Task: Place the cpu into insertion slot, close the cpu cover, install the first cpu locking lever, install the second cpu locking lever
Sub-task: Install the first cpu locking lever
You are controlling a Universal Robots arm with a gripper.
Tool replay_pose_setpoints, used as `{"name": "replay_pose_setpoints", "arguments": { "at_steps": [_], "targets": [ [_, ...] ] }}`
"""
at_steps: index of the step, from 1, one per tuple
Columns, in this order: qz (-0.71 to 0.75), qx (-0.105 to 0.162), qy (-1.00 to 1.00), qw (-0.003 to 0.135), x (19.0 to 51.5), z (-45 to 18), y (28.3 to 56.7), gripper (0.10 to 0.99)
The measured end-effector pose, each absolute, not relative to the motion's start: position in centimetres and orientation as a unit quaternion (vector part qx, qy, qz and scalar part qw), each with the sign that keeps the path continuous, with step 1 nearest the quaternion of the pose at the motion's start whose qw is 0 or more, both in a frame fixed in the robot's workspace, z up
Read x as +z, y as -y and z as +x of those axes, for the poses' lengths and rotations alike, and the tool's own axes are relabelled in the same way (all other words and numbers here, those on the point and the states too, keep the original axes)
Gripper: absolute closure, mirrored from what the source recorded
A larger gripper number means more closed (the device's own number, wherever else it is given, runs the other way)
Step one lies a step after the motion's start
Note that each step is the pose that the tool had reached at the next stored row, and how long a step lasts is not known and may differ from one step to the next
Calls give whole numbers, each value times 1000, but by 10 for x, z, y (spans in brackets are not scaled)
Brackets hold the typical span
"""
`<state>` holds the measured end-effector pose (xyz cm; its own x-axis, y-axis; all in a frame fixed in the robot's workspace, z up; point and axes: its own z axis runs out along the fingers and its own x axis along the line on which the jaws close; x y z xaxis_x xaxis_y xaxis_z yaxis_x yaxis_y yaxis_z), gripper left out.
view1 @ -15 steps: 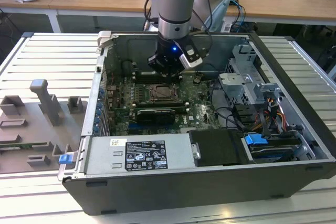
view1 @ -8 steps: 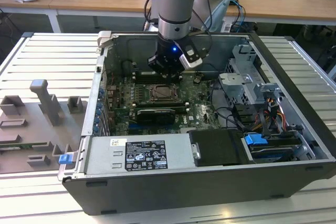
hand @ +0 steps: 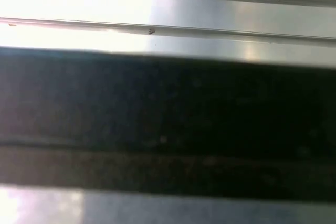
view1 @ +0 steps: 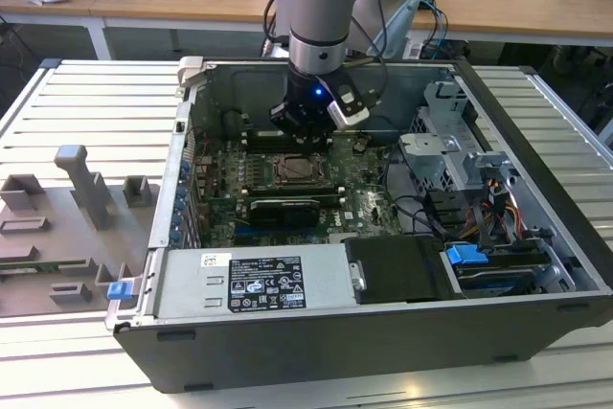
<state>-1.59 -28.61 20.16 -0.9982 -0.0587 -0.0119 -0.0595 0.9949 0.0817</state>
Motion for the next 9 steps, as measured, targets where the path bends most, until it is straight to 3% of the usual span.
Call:
{"name": "replay_pose_setpoints", "arguments": {
  "at_steps": [9],
  "targets": [
    [-30, 41, -999, 4, 218, -16, 288, 980]
  ]
}}
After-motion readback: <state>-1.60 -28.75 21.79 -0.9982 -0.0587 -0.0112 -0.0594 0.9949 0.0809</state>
